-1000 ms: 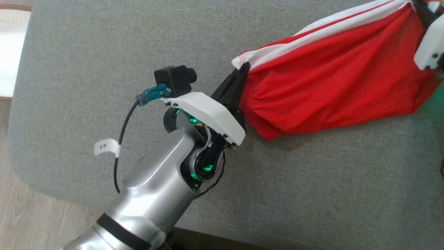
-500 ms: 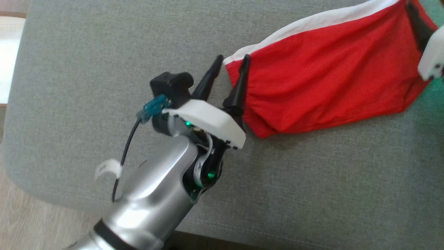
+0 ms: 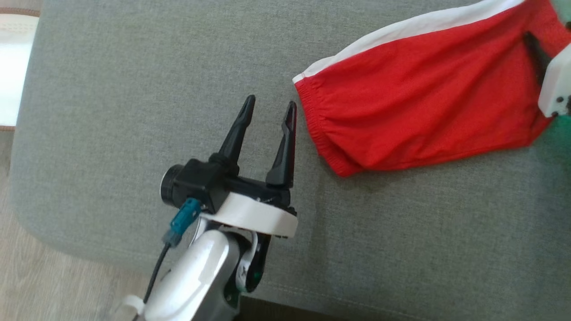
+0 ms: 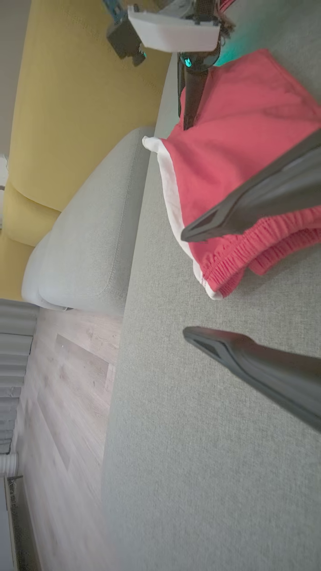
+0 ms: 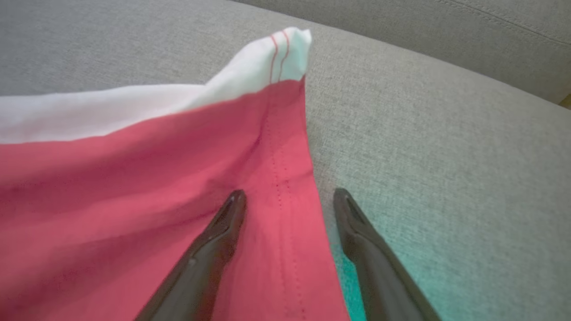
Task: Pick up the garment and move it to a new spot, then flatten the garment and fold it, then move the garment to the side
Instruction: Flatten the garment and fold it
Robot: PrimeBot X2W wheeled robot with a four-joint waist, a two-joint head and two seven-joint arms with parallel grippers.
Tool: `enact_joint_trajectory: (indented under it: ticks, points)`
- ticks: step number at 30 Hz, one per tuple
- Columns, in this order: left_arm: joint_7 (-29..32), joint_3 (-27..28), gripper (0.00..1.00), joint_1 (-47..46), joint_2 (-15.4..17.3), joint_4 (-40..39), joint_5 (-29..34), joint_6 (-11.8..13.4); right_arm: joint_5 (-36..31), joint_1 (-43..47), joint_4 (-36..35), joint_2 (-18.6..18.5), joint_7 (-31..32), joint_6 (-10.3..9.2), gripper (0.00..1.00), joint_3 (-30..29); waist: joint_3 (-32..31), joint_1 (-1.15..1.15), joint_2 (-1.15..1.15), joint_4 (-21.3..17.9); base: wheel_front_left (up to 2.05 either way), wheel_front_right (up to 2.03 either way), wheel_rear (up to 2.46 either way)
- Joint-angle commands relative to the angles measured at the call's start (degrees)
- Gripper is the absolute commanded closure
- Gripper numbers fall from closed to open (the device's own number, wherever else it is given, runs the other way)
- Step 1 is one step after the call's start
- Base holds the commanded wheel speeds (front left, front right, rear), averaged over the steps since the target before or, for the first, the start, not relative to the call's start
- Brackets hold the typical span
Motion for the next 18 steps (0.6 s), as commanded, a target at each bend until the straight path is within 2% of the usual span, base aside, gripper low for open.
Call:
enact_joint_trajectory:
  ticks: [1, 7, 8, 9, 12, 18]
  points:
    - [-0.42, 2.53, 0.00, 1.18, -0.20, -2.27, 1.71, -1.19, -1.18, -1.37, -0.19, -0.05, 1.60, -0.05, 0.00, 0.96, 0.04, 0.00, 0.00, 0.35, 0.00, 0.00, 0.00]
    - [-0.42, 4.94, 0.00, 4.00, -0.94, -2.86, 4.38, -4.12, 3.41, -1.13, 3.09, 1.62, 6.61, -0.05, 0.00, 2.69, -0.59, 0.00, 0.00, 0.99, 0.00, 0.00, 0.00]
    - [-0.42, 5.37, 0.00, 4.34, -0.97, -2.91, 4.63, -4.47, 4.71, -0.98, 2.95, 1.68, 7.36, -0.05, 0.35, 3.24, -0.77, 0.00, 0.00, 0.98, 0.00, 0.00, 0.00]
    - [-0.42, 5.80, 0.00, 4.66, -1.00, -3.13, 4.72, -4.76, 5.96, -0.91, 2.67, 1.71, 7.59, -0.05, 1.00, 3.31, -0.91, 0.00, 0.00, 0.92, 0.00, 0.00, 0.00]
    - [-0.42, 6.89, 0.00, 5.78, -1.02, -3.59, 4.67, -5.25, 9.22, -0.19, 1.58, 1.46, 7.62, -0.05, 1.00, 3.67, -1.66, 0.00, 0.00, 0.49, 0.00, 0.00, 0.00]
    - [-0.42, 9.48, 0.00, 8.60, -1.04, -2.83, 5.72, -6.34, 11.73, 2.00, 1.68, 1.14, 2.58, -0.05, 1.00, -1.39, -4.65, 0.00, 0.00, -1.33, 0.00, 0.00, 0.00]
